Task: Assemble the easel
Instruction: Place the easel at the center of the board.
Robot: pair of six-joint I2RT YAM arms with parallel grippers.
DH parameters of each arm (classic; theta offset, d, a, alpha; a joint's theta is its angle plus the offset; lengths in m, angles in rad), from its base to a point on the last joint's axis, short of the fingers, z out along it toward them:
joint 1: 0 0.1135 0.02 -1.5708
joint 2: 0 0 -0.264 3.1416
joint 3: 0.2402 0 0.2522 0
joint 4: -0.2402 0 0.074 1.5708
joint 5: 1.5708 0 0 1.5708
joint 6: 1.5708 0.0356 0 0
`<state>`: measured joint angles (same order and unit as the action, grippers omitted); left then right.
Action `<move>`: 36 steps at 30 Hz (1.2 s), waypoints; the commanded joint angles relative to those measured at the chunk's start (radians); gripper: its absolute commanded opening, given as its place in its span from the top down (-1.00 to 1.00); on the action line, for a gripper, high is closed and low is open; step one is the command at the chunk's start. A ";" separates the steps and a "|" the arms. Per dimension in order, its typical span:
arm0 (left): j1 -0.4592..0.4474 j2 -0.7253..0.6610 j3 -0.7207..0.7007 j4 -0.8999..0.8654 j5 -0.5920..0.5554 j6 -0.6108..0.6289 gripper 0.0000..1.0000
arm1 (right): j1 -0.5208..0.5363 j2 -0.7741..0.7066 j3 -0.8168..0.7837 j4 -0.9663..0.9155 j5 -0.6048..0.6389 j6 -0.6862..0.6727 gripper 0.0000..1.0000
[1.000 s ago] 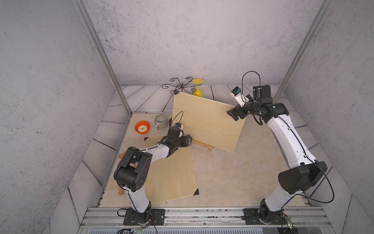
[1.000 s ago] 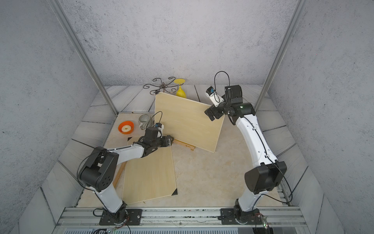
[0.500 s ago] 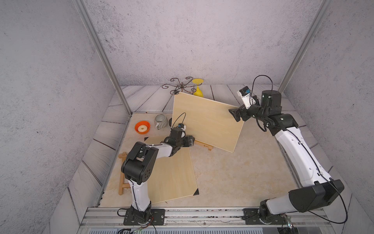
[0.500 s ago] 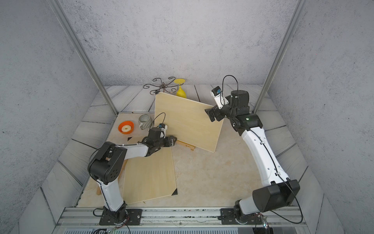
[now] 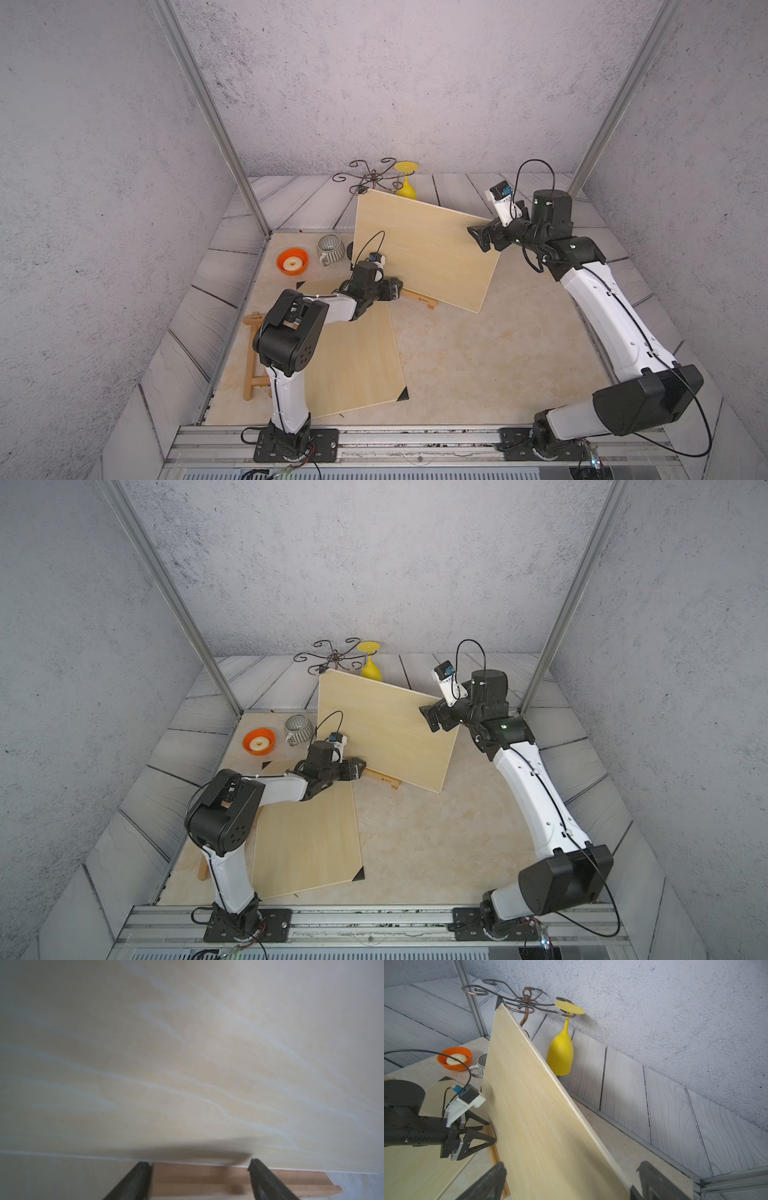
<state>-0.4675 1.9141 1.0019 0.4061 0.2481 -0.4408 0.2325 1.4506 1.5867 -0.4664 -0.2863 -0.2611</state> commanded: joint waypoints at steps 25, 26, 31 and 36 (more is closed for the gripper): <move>-0.238 0.022 0.053 -0.006 0.017 -0.031 -0.52 | -0.001 -0.067 -0.047 0.032 0.009 0.026 -0.98; -0.238 0.017 0.046 -0.006 0.012 -0.033 -0.52 | -0.001 -0.069 -0.047 0.035 0.009 0.033 -0.98; -0.240 -0.048 -0.011 0.007 0.012 -0.047 -0.52 | 0.000 -0.071 -0.050 0.050 -0.028 0.094 -0.98; -0.240 -0.154 -0.090 -0.032 0.012 -0.048 -0.52 | 0.012 -0.080 -0.073 0.066 -0.039 0.226 -0.98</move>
<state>-0.7013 1.8332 0.9524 0.3832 0.2558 -0.4808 0.2348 1.4147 1.5291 -0.4210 -0.3050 -0.1349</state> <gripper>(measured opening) 0.759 0.988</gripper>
